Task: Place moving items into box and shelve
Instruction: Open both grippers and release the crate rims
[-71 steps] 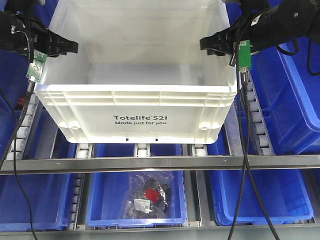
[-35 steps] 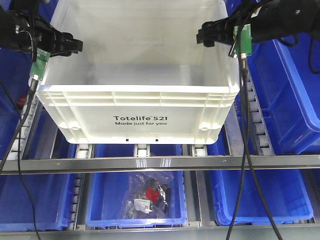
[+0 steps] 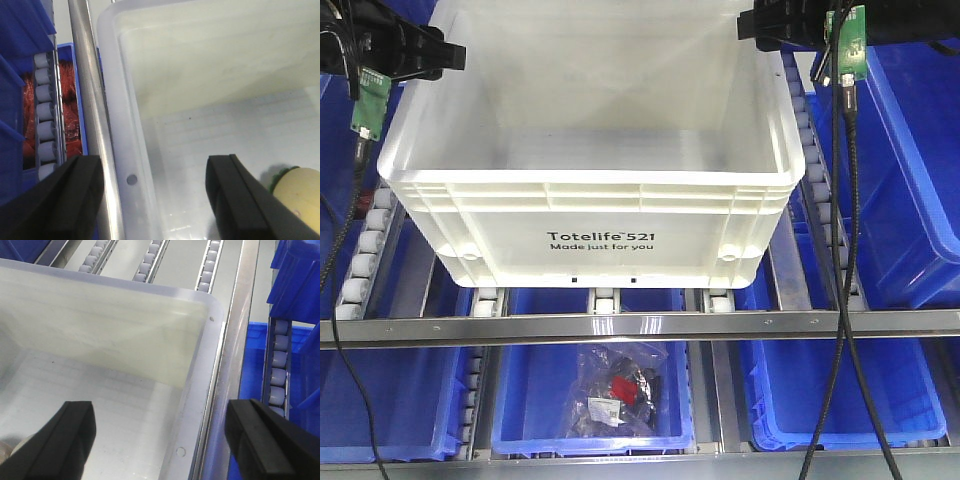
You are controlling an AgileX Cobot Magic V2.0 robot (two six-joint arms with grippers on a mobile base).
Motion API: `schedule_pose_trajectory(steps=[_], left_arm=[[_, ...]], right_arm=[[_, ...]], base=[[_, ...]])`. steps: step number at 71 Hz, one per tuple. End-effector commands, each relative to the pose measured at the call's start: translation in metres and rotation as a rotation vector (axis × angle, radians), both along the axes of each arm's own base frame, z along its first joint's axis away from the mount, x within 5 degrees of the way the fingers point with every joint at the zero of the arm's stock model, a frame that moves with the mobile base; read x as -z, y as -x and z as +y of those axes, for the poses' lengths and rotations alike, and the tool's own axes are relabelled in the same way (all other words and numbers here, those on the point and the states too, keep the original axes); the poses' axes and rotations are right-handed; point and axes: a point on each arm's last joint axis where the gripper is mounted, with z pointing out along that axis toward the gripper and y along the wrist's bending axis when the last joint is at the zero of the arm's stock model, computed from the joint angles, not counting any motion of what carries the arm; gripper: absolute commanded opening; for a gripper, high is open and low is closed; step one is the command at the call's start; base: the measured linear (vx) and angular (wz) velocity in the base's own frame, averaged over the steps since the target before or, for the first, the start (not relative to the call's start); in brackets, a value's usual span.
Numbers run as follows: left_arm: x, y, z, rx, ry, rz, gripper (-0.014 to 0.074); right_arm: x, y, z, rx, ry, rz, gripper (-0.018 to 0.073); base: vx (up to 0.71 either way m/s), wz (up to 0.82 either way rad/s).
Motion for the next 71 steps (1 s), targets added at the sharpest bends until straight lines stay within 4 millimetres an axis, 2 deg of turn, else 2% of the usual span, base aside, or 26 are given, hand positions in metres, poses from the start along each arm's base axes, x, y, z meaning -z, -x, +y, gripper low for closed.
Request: schedule_pose_trajectory(steps=[1,15,20,27,33,46,55,65,71], left_arm=[[-0.034,0.012,-0.001,0.003,0.051,-0.118,0.056],[-0.035,0.024,0.0,0.004,0.051,-0.081,0.056],[-0.027,0.032,0.002,0.004,0.046,-0.074,0.0556],[-0.011,0.048,0.005,0.001,0.047,-0.084,0.0555],[-0.003,0.063,0.008,-0.001,0.052,-0.115,0.0555],[0.006,0.103,0.015,-0.004,0.07,-0.223,0.0555],[0.014,0.139,0.022,0.0,0.07,-0.284,0.0555],[0.033,0.185,0.03,0.0,0.074,-0.315,0.0555],[0.052,0.213,0.035,0.0,0.077,-0.33,0.0555]], right_arm=[[-0.032,0.009,-0.003,0.002,-0.031,-0.121,0.0561],[-0.029,0.015,-0.004,-0.007,-0.012,-0.064,0.056],[-0.029,0.019,-0.005,-0.01,-0.007,-0.055,0.056],[-0.018,0.03,-0.009,-0.001,-0.016,-0.08,0.056],[0.001,0.043,-0.014,0.015,-0.027,-0.126,0.056],[0.012,0.088,-0.029,0.041,-0.066,-0.264,0.056],[0.018,0.128,-0.041,0.037,-0.053,-0.351,0.056],[0.032,0.179,-0.055,0.032,-0.05,-0.413,0.056],[0.042,0.211,-0.064,0.034,-0.064,-0.458,0.056]], base=[[0.0,0.0],[0.0,0.0],[0.0,0.0],[0.0,0.0],[0.0,0.0],[0.0,0.0],[0.0,0.0],[0.0,0.0],[0.0,0.0]])
